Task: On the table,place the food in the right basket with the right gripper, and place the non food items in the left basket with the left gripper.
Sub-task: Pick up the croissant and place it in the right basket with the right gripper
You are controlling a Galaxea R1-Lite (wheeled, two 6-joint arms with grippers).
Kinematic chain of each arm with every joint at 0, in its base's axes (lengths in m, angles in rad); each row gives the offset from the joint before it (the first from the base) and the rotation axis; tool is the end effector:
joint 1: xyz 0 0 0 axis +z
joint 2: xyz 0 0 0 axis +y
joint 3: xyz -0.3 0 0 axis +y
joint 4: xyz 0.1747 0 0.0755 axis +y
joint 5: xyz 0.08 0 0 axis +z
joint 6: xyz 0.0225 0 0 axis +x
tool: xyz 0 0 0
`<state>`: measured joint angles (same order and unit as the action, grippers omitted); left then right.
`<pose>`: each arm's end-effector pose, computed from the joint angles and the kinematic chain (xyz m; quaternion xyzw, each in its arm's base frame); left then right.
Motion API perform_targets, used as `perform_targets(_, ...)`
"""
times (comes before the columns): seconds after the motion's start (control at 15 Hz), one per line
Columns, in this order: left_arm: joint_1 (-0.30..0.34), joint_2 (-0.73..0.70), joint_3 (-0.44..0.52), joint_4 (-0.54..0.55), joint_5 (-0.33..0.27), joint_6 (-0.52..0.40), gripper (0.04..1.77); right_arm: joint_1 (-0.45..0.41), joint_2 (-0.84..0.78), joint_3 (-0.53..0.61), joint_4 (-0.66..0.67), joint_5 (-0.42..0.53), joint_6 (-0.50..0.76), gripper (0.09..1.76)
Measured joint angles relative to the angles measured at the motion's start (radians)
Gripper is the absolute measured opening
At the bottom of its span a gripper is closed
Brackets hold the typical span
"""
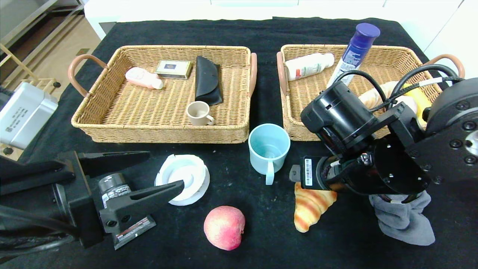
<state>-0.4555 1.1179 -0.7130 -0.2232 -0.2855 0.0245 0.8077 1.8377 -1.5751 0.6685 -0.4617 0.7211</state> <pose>0.1400 -0.0756 0.2520 0.0191 0.0860 -0.3617 0.9281 0.2334 0.2296 0.2366 0.0615 0.3925 0.0164 0.9175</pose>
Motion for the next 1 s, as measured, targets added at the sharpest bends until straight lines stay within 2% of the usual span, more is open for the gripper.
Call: perform_targets(1.0, 0.000, -0.003, 0.000, -0.004, 0.000, -0.010, 1.72, -0.008, 0.050, 0.004, 0.000, 0.003, 0.022, 1.71)
